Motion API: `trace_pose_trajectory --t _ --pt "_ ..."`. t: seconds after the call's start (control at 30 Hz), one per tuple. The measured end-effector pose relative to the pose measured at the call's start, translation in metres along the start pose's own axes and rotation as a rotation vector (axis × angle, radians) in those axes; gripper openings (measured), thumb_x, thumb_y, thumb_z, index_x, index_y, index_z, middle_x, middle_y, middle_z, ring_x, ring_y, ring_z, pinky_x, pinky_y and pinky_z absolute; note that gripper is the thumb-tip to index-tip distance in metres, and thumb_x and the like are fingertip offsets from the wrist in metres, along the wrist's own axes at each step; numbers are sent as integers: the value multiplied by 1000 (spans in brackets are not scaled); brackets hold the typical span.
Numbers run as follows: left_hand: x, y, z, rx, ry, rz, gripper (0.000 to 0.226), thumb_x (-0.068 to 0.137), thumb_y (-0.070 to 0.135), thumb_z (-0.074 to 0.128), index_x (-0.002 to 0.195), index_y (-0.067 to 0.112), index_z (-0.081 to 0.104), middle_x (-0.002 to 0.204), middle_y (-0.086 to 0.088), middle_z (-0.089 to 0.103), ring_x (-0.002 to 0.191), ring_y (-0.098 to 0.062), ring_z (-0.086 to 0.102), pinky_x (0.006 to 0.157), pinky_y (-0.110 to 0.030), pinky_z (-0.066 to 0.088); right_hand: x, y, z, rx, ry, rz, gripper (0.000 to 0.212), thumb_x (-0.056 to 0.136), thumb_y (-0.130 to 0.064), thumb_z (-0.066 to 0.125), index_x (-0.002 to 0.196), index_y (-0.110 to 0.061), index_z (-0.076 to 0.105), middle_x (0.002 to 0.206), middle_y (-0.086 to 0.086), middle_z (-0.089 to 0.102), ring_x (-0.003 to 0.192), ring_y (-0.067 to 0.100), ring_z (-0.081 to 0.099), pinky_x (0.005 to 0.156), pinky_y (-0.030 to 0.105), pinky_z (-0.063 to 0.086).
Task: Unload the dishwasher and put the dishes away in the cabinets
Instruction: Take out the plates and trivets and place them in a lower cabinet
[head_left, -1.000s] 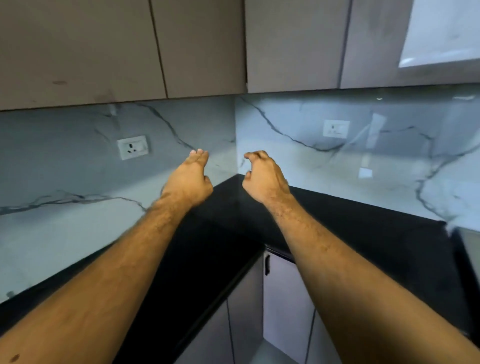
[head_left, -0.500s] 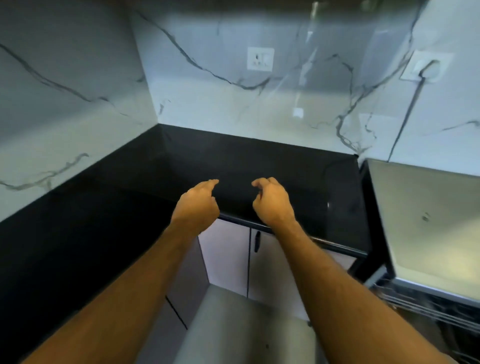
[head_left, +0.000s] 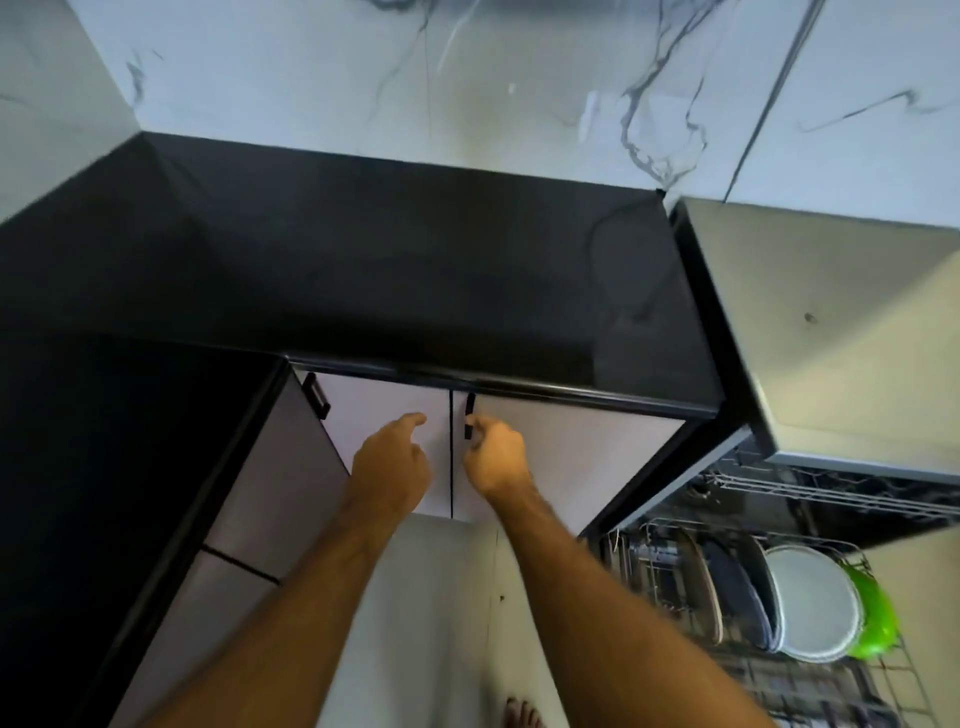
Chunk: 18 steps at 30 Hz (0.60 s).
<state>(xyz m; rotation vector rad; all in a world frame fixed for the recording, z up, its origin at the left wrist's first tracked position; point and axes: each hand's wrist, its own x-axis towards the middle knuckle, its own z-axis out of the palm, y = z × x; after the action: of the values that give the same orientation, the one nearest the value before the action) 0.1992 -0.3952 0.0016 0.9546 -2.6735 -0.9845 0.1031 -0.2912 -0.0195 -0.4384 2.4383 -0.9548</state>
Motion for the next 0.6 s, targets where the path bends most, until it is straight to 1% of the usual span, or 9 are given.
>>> trace_pose_trajectory --t 0.1,0.17,0.23,0.33,0.4,0.43,0.53,0.6 --pt "6 -25 23 -34 -42 -4 48 97 5 45 144 18 47 142 -9 53 125 -27 54 104 -35 46 23 11 26 99 21 79 62 92 0 58 149 -15 39 150 8 45 136 26 45 113 37 39" --pt "9 -37 36 -32 -76 7 49 96 5 45 144 17 46 143 -9 52 126 -27 53 105 -34 44 43 13 39 185 54 104 64 93 -2 59 151 -16 35 151 8 43 137 27 44 113 37 38" --pt "15 -48 47 -17 -100 25 49 96 5 46 144 15 46 143 -9 52 129 -26 51 106 -33 42 61 17 51 279 71 126 62 94 -4 59 150 -15 36 149 9 46 136 28 45 112 35 38" --pt "24 -58 55 3 -95 47 50 95 4 46 143 14 47 143 -9 52 129 -25 51 107 -32 40 78 25 62 372 102 146 48 96 -8 56 143 -13 45 139 11 56 126 30 54 107 34 43" --pt "28 -62 57 9 -104 45 51 94 2 44 144 15 47 144 -8 51 130 -26 50 107 -31 39 82 33 67 385 132 152 33 100 -19 53 133 -14 55 128 9 64 117 29 60 102 37 48" --pt "29 -64 57 10 -102 46 52 94 1 44 144 14 46 145 -8 50 130 -26 49 107 -31 39 81 38 69 389 133 152 30 101 -25 54 128 -13 58 122 9 66 113 28 62 98 36 50" --pt "25 -62 55 18 -68 70 55 91 -2 43 144 13 44 146 -7 48 132 -28 47 107 -33 38 61 51 72 373 134 110 34 97 -41 58 115 -13 65 109 7 70 102 24 65 84 27 48" --pt "18 -53 51 28 -42 77 59 90 -5 45 147 10 39 149 -8 43 135 -27 42 108 -34 37 36 59 74 359 170 98 42 91 -55 59 107 -17 68 99 2 72 95 21 67 80 26 50"
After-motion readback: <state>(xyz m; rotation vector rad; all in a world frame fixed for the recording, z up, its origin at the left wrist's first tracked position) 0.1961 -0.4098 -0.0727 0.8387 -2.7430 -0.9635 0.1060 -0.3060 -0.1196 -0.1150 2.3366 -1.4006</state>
